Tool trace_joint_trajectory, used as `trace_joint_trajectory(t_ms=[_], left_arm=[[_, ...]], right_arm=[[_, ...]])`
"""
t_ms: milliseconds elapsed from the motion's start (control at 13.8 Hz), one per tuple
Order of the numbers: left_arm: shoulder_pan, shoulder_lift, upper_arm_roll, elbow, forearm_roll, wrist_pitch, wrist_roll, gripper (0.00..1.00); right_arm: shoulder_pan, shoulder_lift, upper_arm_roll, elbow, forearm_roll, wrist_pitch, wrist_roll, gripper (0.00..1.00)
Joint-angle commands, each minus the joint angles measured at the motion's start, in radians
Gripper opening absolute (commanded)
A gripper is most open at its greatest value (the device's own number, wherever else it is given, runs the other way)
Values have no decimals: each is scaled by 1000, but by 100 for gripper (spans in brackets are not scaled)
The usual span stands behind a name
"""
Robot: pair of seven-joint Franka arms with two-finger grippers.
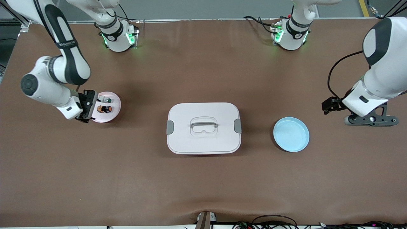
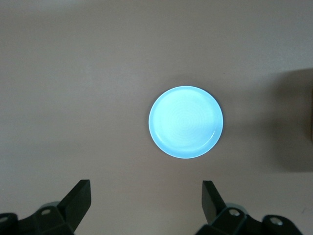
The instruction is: Transfer orange switch to right arm and place
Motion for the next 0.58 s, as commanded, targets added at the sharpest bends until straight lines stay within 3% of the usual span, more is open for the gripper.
trace_joint_trajectory(t_ms=[0,291,509], left_arm=[[-13,-61,14,-34,-21,-22,-2,100],[19,-97,-44,-9,-20,-59,-55,100],[24,-92,-49,27,-18,-86,-39,100]], right_arm=[[-8,2,9,159,-72,-207,107,100],[17,0,11,377,-145,-511,338,100],[56,0,12,529,-188,-732,648,100]])
